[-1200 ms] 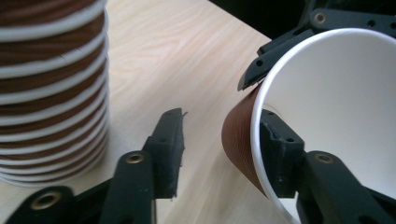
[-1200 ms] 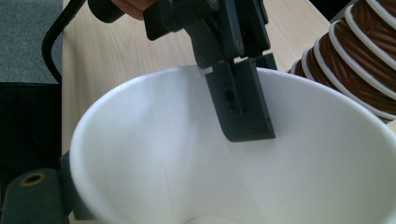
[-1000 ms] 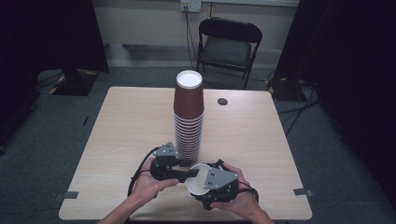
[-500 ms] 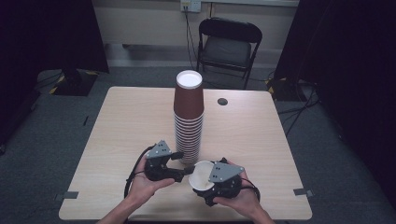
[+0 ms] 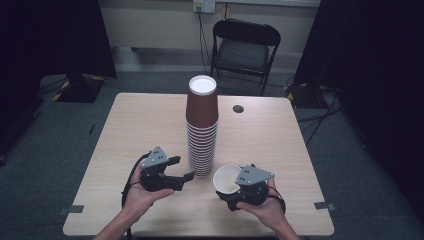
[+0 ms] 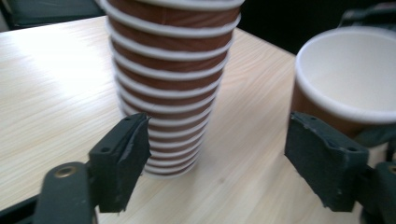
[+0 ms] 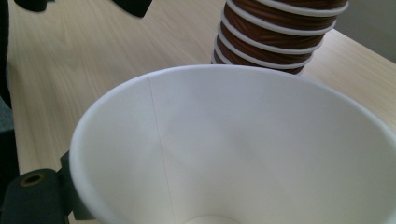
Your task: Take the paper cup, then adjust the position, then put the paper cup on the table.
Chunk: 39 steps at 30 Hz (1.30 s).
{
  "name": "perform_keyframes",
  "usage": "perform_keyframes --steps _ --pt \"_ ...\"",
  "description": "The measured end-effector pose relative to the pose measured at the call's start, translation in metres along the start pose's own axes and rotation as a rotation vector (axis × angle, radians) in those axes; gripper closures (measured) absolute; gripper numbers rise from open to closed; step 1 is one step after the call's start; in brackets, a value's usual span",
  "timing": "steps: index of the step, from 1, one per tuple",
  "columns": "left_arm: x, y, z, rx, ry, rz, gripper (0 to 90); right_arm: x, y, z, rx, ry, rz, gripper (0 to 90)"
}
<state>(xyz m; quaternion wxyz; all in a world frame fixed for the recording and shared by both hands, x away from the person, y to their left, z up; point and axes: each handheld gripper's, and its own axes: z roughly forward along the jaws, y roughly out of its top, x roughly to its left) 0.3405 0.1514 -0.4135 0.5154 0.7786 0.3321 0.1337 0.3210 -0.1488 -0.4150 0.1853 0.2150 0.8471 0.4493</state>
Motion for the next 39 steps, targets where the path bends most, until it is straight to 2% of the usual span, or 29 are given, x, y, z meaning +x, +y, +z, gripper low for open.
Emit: perform_keyframes --steps 5,6,9,11,12,18,20,23,27,28,29,30,31,32,33,39 --pt "0.002 -0.009 -0.002 0.000 0.003 -0.019 17.1 -0.010 -0.001 -0.003 -0.014 -0.037 0.037 11.0" --pt "0.003 -0.013 -0.004 0.017 0.010 -0.014 15.6 -0.016 -0.002 -0.005 -0.023 -0.056 0.065 11.0" --pt "0.005 -0.019 -0.007 0.029 0.016 -0.009 15.6 -0.025 -0.004 -0.008 -0.038 -0.075 0.101 11.0" --pt "0.006 -0.022 -0.008 0.035 0.020 -0.022 15.5 -0.031 -0.004 -0.011 -0.043 -0.087 0.105 11.0" --pt "0.009 -0.028 -0.008 0.054 0.015 -0.033 15.6 -0.034 -0.003 -0.014 -0.051 -0.099 0.108 11.0" --pt "0.013 -0.042 -0.011 0.083 0.034 -0.036 15.6 -0.050 0.000 -0.021 -0.077 -0.155 0.127 11.0" --pt "0.013 -0.047 -0.012 0.097 0.055 -0.016 15.6 -0.053 0.000 -0.020 -0.079 -0.166 0.137 10.9" --pt "0.014 -0.052 -0.013 0.109 0.058 -0.001 15.7 -0.059 0.001 -0.018 -0.087 -0.182 0.158 10.8" --pt "0.016 -0.053 -0.015 0.103 0.055 0.000 15.8 -0.068 0.002 -0.017 -0.088 -0.201 0.169 10.8" --pt "0.014 -0.053 -0.016 0.090 0.028 -0.014 15.8 -0.074 0.003 -0.016 -0.097 -0.215 0.182 10.8" --pt "0.014 -0.053 -0.016 0.090 0.028 -0.014 15.8 -0.074 0.003 -0.016 -0.097 -0.215 0.182 10.8" --pt "0.012 -0.053 -0.017 0.083 0.005 -0.014 15.8 -0.076 0.003 -0.016 -0.100 -0.217 0.188 10.8" --pt "0.008 -0.053 -0.017 0.083 0.020 0.019 16.2 -0.081 0.004 -0.016 -0.100 -0.229 0.189 10.7" --pt "0.008 -0.053 -0.017 0.083 0.020 0.019 16.2 -0.081 0.004 -0.016 -0.100 -0.229 0.189 10.7" --pt "0.006 -0.053 -0.015 0.083 0.000 0.017 16.2 -0.087 0.005 -0.017 -0.106 -0.238 0.201 10.7" --pt "0.008 -0.052 -0.016 0.075 0.019 0.008 16.2 -0.101 0.008 -0.012 -0.113 -0.258 0.227 10.6"
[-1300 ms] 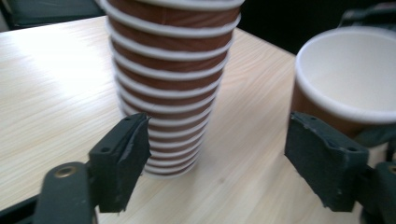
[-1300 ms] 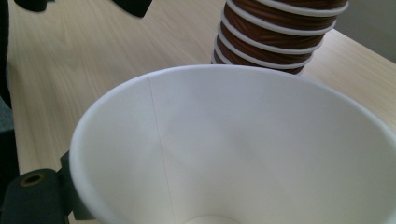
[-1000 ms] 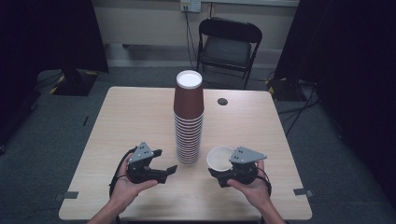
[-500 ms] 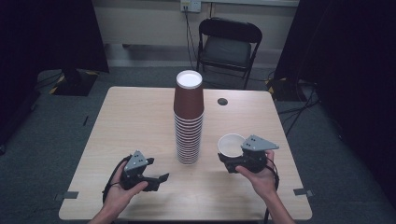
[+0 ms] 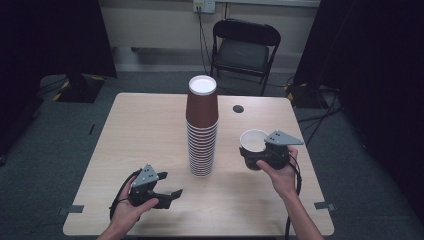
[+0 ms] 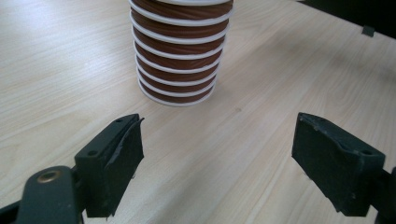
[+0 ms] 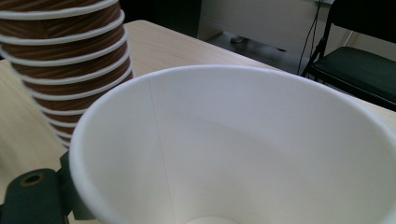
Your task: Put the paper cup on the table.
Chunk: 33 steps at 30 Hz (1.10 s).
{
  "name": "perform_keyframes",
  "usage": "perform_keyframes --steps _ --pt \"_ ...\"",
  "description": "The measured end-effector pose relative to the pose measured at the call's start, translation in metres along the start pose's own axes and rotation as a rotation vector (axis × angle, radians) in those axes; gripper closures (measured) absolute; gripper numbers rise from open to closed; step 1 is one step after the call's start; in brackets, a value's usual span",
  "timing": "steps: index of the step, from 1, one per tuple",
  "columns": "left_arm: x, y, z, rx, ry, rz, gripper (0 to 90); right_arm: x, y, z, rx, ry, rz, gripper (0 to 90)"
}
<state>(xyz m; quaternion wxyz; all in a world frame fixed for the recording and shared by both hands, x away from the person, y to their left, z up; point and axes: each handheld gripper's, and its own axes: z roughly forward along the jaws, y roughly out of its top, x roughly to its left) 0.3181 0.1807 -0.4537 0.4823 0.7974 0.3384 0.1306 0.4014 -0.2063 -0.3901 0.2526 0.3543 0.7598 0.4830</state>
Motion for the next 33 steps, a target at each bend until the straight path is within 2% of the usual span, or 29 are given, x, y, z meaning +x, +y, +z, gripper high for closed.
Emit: perform_keyframes --steps 5,11,18,19,26,33 --pt "0.005 -0.001 0.000 -0.005 0.025 -0.007 16.2 -0.010 0.004 0.018 -0.010 -0.010 0.024 10.6" --pt "0.007 0.000 0.001 -0.013 0.029 0.003 16.2 -0.019 0.006 0.035 0.003 -0.020 0.047 10.6" --pt "0.007 -0.002 0.001 -0.007 0.042 -0.006 16.1 -0.033 0.005 0.056 0.006 -0.061 0.085 10.5" --pt "0.007 -0.003 0.000 -0.005 0.042 0.006 16.1 -0.034 0.004 0.059 0.006 -0.062 0.087 10.5" --pt "0.008 -0.005 -0.004 -0.007 0.050 -0.004 16.1 -0.033 0.000 0.077 0.015 -0.070 0.101 10.3" --pt "0.008 -0.005 -0.005 -0.017 0.054 -0.002 16.2 -0.028 -0.008 0.100 0.043 -0.058 0.128 10.2"
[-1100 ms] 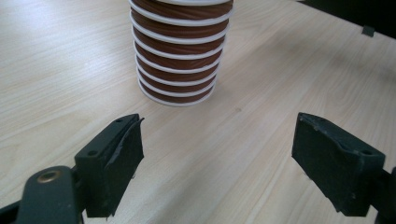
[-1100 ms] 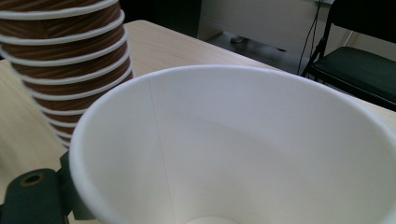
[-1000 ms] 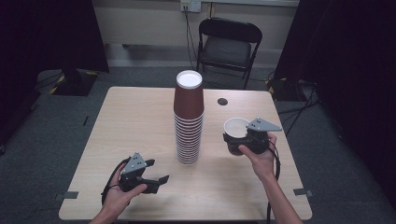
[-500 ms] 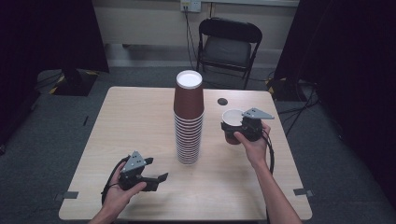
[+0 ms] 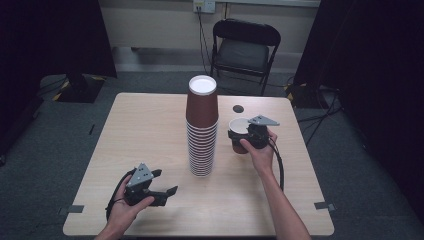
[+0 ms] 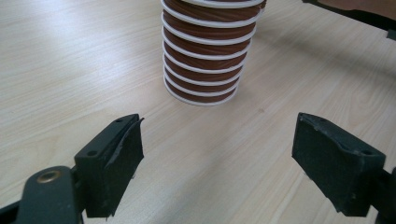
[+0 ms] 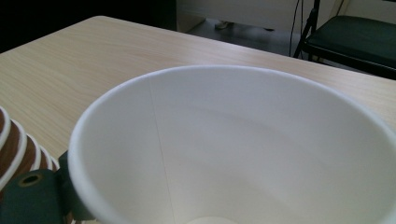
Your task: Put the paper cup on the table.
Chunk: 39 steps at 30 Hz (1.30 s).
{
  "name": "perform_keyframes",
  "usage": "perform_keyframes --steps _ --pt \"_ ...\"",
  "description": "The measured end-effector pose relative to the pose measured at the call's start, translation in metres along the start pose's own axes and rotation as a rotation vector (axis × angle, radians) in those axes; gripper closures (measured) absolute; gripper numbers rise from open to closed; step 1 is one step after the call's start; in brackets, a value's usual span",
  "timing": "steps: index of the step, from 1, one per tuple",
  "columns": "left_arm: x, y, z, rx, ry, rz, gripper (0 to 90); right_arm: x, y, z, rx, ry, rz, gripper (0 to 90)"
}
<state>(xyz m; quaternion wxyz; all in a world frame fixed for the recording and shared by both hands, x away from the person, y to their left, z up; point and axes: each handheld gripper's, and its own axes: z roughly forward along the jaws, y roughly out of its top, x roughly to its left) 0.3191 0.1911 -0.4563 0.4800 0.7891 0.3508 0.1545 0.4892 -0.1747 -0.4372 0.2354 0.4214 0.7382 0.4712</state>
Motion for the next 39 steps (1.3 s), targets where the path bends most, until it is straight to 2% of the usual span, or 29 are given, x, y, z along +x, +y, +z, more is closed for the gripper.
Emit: perform_keyframes --steps 6,14,22,25,32,39 --pt "0.002 -0.001 0.000 0.003 0.004 -0.006 16.1 0.001 -0.007 0.010 0.002 0.011 0.024 10.2" --pt "0.002 -0.001 0.000 0.003 0.008 -0.012 16.1 0.002 -0.016 0.014 0.003 0.035 0.018 9.9" --pt "0.004 -0.001 -0.001 -0.004 0.005 -0.029 16.2 0.005 -0.022 0.004 0.017 0.028 -0.013 9.4" --pt "0.003 0.000 -0.001 -0.020 -0.012 -0.026 16.1 0.003 -0.026 0.000 0.012 0.033 0.003 9.2" --pt "0.002 0.000 -0.002 -0.019 0.000 -0.014 15.8 0.008 -0.032 -0.002 0.023 0.033 -0.009 9.1" --pt "0.002 0.000 -0.002 -0.017 0.000 -0.011 15.8 0.009 -0.034 -0.002 0.029 0.032 0.000 9.1"
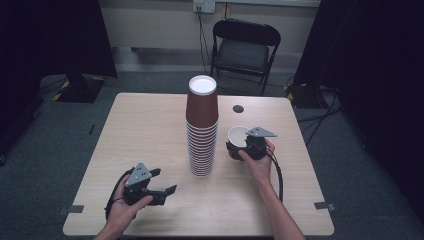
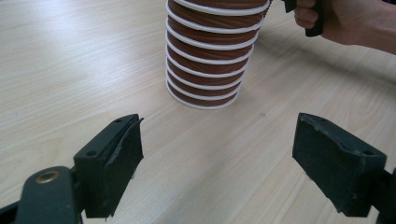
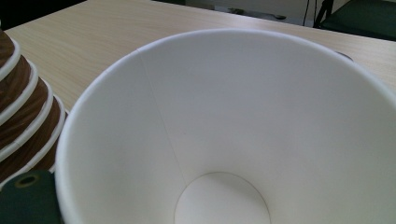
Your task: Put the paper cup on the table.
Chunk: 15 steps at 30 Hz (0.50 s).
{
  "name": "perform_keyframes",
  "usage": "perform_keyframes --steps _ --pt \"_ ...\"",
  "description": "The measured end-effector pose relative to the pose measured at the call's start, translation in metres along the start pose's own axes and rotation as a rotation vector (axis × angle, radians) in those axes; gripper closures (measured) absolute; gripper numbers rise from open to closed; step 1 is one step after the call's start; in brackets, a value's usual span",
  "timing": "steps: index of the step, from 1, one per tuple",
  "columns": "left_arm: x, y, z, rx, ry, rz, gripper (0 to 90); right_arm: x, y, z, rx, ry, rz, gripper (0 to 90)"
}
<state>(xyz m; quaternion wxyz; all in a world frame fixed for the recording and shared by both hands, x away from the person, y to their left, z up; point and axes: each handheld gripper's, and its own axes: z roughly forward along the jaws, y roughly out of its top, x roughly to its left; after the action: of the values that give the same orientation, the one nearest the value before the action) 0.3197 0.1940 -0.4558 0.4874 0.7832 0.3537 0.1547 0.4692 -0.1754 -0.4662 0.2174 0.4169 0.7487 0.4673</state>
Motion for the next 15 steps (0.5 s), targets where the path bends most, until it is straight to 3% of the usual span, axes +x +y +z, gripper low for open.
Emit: perform_keyframes --steps 3,6,15 --pt "-0.001 0.000 0.000 0.002 -0.002 -0.001 15.8 0.000 -0.001 0.000 0.008 0.001 0.009 9.2" --pt "0.000 0.000 0.000 0.005 0.010 0.004 15.9 -0.002 -0.009 0.005 0.051 0.010 0.030 11.7" --pt "0.002 -0.001 0.001 0.008 0.020 -0.011 15.9 -0.002 -0.016 0.004 0.093 0.013 0.023 12.8"
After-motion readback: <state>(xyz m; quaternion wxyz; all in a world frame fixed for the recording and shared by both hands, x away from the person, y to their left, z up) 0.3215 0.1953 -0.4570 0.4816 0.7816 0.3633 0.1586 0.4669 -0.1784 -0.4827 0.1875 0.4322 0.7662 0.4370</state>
